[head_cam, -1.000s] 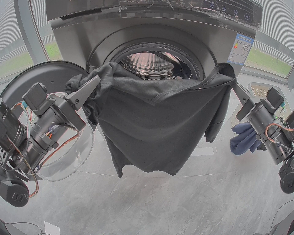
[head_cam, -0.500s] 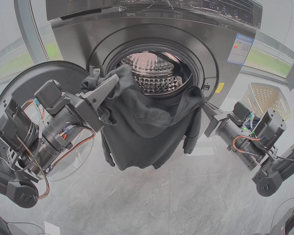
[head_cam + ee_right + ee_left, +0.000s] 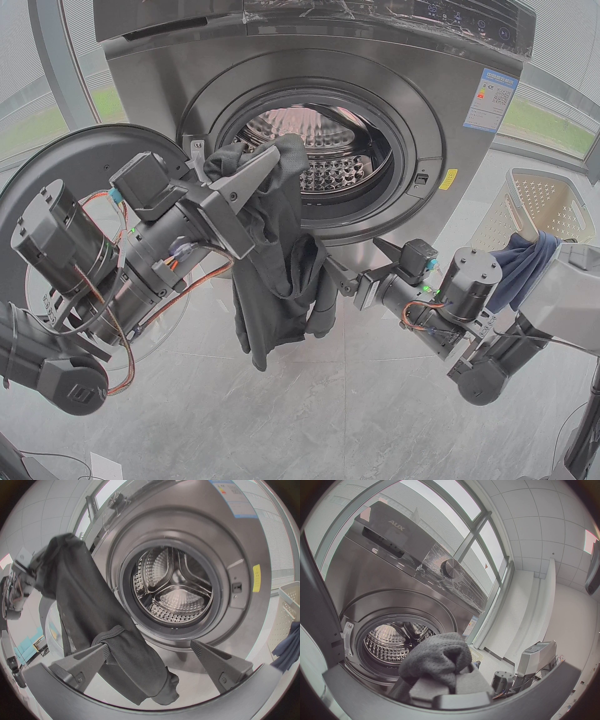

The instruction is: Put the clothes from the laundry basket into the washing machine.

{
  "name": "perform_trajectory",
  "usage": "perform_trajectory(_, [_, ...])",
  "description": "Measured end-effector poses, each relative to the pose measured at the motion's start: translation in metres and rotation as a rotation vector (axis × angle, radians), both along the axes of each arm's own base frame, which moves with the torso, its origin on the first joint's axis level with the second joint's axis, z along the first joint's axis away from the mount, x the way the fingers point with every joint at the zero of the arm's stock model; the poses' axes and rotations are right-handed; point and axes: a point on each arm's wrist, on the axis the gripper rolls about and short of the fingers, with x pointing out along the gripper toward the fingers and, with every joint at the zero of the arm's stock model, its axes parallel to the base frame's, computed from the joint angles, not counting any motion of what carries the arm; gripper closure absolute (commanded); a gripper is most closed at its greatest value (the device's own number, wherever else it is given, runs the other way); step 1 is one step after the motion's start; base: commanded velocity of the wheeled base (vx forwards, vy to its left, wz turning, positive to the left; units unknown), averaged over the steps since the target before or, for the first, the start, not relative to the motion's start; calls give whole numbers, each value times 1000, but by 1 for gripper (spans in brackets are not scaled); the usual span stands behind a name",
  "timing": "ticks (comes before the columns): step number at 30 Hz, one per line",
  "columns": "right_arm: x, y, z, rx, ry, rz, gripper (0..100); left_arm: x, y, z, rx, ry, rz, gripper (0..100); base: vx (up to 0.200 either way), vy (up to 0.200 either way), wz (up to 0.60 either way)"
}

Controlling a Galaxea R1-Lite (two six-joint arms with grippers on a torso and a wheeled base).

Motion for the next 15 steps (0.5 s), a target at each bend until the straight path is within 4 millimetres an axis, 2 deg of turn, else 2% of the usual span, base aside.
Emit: perform_trajectory(15, [18, 27, -48, -40, 40, 77, 0, 4, -6, -2, 4, -1, -7, 100, 0, 0, 0])
